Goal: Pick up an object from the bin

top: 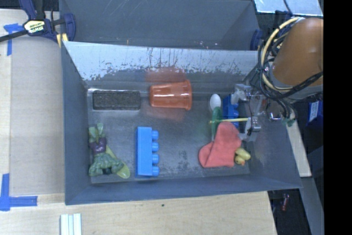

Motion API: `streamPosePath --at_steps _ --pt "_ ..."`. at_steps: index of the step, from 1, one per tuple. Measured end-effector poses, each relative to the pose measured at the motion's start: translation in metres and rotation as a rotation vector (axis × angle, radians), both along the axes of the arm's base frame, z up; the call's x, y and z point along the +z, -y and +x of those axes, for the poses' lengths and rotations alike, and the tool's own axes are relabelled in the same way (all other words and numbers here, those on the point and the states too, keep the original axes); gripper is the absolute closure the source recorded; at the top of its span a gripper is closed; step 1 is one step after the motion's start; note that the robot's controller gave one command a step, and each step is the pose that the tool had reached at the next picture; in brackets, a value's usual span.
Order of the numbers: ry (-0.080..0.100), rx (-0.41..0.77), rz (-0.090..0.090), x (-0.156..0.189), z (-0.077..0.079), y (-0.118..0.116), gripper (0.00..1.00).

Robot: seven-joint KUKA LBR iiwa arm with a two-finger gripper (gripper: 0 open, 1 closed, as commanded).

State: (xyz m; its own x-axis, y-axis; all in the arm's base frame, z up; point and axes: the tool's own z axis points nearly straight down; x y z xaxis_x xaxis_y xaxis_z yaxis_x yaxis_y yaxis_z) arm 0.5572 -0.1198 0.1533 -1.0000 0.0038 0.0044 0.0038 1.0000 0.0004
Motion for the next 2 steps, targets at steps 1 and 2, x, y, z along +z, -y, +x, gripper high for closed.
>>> streamPosePath --at_steps 1,2 --pt "0.008 0.003 -0.001 0.005 0.002 -0.001 0.00" --pt "0.010 0.157 -0.001 -0.059 -0.040 -0.016 0.00"
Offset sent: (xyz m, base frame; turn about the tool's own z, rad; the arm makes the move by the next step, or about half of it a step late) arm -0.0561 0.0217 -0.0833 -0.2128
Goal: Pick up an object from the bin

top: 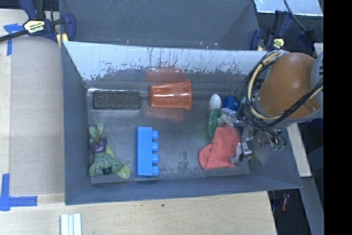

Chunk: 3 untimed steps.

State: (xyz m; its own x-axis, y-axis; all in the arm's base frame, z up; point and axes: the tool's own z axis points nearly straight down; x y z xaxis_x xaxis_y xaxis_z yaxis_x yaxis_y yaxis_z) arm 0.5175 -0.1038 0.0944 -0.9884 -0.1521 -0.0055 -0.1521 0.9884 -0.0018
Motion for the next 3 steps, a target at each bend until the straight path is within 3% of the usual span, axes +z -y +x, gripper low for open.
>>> streamPosePath --at_steps 1,2,3 --pt "0.003 0.164 -0.003 0.016 -0.027 -0.007 0.00" --pt "0.001 0.618 -0.003 0.011 -0.029 -0.017 0.00" --pt "0.008 0.577 -0.007 -0.021 -0.032 -0.043 0.00"
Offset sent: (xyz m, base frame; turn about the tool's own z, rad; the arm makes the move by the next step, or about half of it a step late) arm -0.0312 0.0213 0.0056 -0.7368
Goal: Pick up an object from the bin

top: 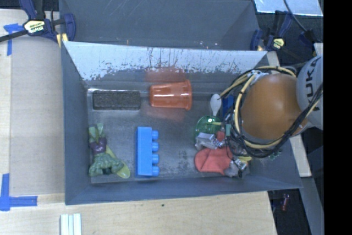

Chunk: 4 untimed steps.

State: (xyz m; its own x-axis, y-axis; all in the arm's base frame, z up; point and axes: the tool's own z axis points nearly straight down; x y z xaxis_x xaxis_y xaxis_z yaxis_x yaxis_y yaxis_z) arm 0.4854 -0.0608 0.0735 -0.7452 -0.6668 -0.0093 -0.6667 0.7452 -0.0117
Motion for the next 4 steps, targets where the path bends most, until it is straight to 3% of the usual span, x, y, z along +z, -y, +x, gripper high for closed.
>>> streamPosePath --at_steps 1,3,4 --pt "0.000 0.512 -0.006 -0.003 -0.001 -0.028 1.00" --pt "0.002 0.511 -0.005 0.001 -0.001 -0.028 1.00" --pt "-0.009 0.511 -0.001 0.020 -0.004 -0.029 1.00"
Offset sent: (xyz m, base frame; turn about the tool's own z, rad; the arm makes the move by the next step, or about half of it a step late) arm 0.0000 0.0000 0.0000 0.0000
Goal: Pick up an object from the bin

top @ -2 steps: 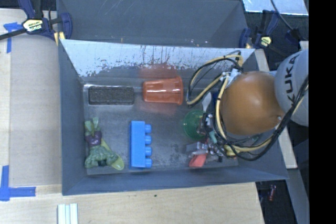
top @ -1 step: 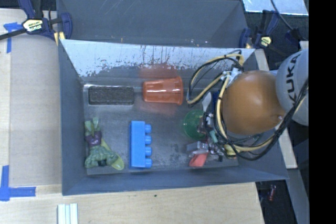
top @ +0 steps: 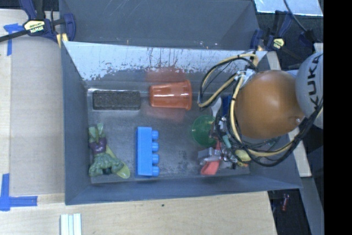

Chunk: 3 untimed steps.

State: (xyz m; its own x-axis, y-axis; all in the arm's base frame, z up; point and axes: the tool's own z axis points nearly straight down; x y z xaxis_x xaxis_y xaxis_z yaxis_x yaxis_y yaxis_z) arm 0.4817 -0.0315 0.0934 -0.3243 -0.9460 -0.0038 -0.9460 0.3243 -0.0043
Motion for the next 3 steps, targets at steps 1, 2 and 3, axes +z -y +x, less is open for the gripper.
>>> streamPosePath --at_steps 1,2,3 --pt "0.012 -0.002 -0.001 0.039 0.003 0.001 1.00" --pt "0.003 -0.001 0.001 0.083 0.001 0.000 1.00" --pt "0.009 -0.002 0.000 0.115 0.003 0.000 1.00"
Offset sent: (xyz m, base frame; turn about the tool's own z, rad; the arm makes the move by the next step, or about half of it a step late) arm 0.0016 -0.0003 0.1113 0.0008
